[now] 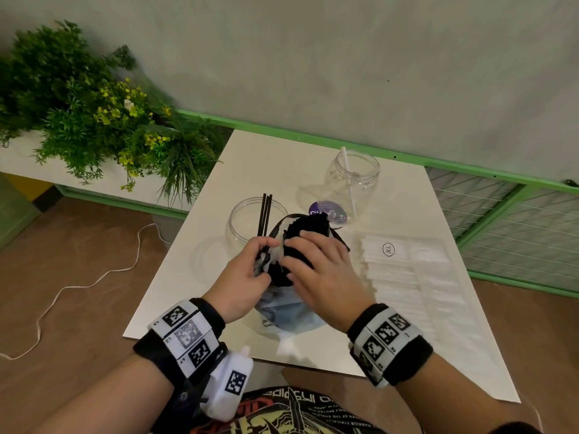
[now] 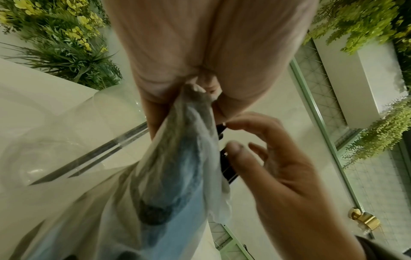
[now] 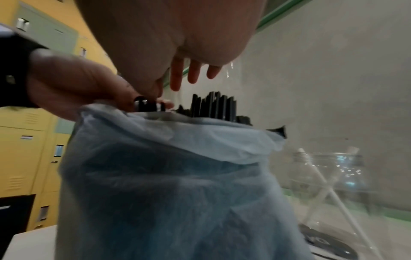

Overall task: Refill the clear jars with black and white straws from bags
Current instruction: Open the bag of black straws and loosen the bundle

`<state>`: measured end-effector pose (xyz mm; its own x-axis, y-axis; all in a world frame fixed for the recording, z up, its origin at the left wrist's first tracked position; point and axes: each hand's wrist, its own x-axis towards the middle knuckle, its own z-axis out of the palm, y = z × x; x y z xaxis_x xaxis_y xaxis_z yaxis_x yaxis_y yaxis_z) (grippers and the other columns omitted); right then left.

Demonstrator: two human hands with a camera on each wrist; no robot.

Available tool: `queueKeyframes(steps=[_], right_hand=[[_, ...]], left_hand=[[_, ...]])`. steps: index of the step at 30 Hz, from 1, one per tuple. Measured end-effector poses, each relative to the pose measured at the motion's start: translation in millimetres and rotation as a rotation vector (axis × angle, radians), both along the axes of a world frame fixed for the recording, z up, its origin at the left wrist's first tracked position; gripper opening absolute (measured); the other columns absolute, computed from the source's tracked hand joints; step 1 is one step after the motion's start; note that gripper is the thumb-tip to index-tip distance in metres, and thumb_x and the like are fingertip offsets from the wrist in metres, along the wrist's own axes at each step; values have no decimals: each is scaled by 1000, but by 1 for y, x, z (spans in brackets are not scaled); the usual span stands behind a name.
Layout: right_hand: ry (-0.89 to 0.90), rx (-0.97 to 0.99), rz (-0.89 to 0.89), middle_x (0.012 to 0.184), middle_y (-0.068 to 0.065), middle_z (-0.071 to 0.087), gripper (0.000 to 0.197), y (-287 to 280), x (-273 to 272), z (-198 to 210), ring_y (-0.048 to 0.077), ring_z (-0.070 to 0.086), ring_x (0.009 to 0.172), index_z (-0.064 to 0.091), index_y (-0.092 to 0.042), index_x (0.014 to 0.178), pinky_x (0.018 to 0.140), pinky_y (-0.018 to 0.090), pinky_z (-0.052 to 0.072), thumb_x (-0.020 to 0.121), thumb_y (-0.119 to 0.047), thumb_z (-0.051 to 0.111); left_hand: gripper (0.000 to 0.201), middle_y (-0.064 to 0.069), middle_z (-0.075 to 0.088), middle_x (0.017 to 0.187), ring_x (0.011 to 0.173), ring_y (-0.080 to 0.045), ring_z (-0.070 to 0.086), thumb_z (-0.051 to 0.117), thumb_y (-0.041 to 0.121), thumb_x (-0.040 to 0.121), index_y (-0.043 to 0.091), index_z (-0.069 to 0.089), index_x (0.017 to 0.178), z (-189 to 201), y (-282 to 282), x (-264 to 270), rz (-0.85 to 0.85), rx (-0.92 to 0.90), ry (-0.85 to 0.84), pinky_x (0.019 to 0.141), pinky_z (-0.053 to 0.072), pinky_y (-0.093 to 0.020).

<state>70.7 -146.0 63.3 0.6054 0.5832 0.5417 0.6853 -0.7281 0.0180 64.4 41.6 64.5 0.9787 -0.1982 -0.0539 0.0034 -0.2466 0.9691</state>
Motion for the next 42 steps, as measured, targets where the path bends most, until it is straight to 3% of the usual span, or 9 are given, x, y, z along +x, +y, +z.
queueKeyframes(steps=[5,14,18,23,27,30,34,38,42], right_hand=[[161,-29,-81,116,0,57,34,11,18,-4,25,46,119,59,-17,102,100,45,34,75,-37,64],[69,89,-72,89,6,57,8,-11,35,-10,28,48,89,60,-9,85,74,42,46,78,-7,58],[67,187,-144,102,8,59,13,-34,41,-8,27,49,96,67,-11,94,80,40,48,82,-8,64],[248,129,-167,113,1,55,26,-37,42,-9,23,50,104,60,-17,110,82,44,49,88,-26,49],[237,49,-223,126,2,49,50,-28,41,0,23,43,111,51,-21,128,89,42,45,80,-23,62],[299,-133,-170,149,1,32,79,-26,47,9,28,31,135,33,-31,143,106,46,32,72,-33,67],[399,-320,-91,154,-1,26,100,-23,66,17,32,18,143,21,-35,147,112,56,21,65,-48,75],[390,-298,-39,125,3,51,79,-11,69,10,33,43,116,48,-27,131,84,53,50,60,-44,78],[218,-122,-99,99,3,57,52,-14,63,7,29,50,93,65,-22,106,68,45,51,60,-43,79]], left_hand=[[62,6,62,106,96,-2,60,45,-14,81,38,46,114,2,-3,1,-3,10,-10,84,44,-18],[55,0,64,106,98,-9,61,45,-10,85,33,46,119,0,3,2,12,47,-19,83,44,-17],[51,2,64,103,92,-9,60,47,-5,87,33,46,120,-3,7,1,15,65,-14,80,43,-18],[50,3,63,102,92,-3,59,48,-6,87,30,46,121,-4,7,1,7,83,-8,80,41,-12],[53,5,60,96,82,5,57,44,-11,85,26,46,122,1,5,1,-14,87,-14,72,40,-7],[60,1,62,96,85,-5,58,41,-13,82,34,47,119,0,4,0,-29,102,-42,74,42,-10],[63,1,64,105,102,-15,59,38,-9,76,40,50,114,-1,1,0,-65,91,-65,90,46,-24],[59,17,63,102,104,-4,57,33,0,63,43,53,97,2,-5,-4,-79,57,-108,89,40,-12],[56,6,68,106,107,-8,60,31,-4,64,37,58,91,3,-7,-4,-49,-46,-105,89,44,-16]])
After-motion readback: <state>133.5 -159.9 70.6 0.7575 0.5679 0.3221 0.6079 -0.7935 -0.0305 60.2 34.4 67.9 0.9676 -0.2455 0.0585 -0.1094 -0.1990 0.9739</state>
